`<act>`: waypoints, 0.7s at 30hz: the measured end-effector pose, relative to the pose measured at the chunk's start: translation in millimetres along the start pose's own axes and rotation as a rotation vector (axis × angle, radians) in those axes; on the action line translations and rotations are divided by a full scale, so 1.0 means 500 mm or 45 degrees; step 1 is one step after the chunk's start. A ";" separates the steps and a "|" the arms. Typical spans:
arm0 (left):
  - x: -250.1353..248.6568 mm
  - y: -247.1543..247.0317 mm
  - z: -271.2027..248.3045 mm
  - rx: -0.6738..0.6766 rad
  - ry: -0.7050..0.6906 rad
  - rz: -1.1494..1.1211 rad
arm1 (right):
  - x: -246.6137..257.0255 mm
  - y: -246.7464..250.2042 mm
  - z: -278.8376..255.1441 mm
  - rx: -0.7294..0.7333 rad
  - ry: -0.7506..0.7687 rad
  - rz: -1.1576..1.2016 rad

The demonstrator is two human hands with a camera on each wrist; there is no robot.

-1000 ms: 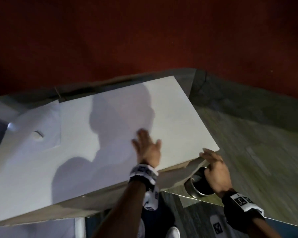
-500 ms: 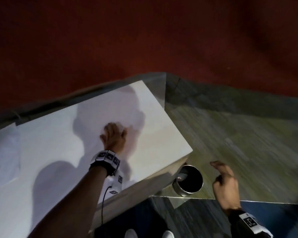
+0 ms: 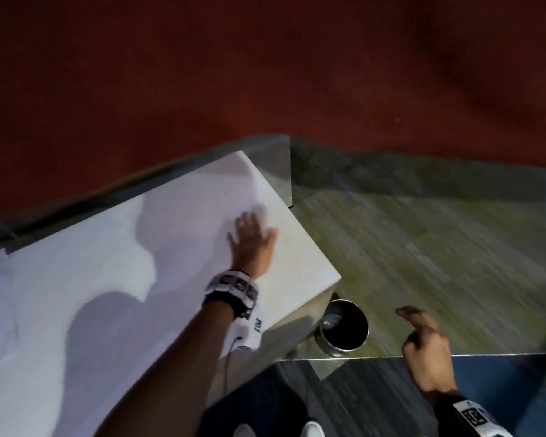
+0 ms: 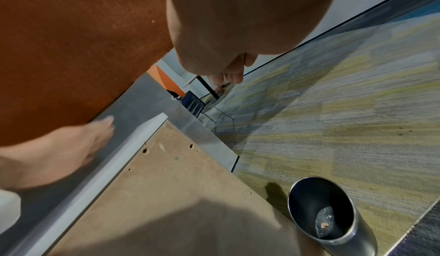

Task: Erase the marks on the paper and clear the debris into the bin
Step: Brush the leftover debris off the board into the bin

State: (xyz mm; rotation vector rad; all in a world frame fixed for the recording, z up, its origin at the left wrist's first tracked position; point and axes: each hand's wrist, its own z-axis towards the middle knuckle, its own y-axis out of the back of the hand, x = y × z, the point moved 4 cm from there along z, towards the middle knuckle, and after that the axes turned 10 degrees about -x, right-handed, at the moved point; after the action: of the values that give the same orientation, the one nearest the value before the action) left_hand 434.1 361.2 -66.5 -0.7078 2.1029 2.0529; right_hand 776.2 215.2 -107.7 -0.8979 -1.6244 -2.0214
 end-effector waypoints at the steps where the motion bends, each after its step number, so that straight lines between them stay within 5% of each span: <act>1: 0.042 0.003 0.010 -0.004 0.118 0.078 | -0.003 -0.001 -0.003 -0.001 -0.005 0.000; 4: 0.004 -0.061 -0.034 0.062 0.013 0.274 | -0.009 -0.016 -0.009 0.007 0.004 -0.021; 8: -0.222 -0.164 -0.219 0.505 -0.651 0.149 | -0.006 -0.043 -0.012 0.061 -0.012 -0.093; 10: -0.277 -0.159 -0.271 0.571 -0.845 0.072 | -0.005 -0.042 -0.011 0.070 -0.001 -0.111; 14: -0.156 -0.077 -0.198 0.093 -0.435 0.130 | -0.026 -0.008 -0.014 0.057 -0.042 -0.071; 17: -0.043 -0.058 -0.195 0.047 0.154 0.038 | -0.043 0.013 -0.033 0.040 -0.082 -0.055; 19: -0.091 -0.102 -0.238 0.111 0.121 0.152 | -0.042 0.018 -0.045 0.022 -0.068 -0.030; 21: -0.184 -0.167 -0.271 0.250 -0.161 0.108 | -0.027 0.016 -0.047 0.025 -0.049 -0.002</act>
State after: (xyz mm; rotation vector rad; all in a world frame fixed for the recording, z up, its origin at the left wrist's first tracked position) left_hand 581.1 254.7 -96.3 -0.4560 2.2557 1.8417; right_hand 785.6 189.3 -113.8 -0.9344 -1.6631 -1.9969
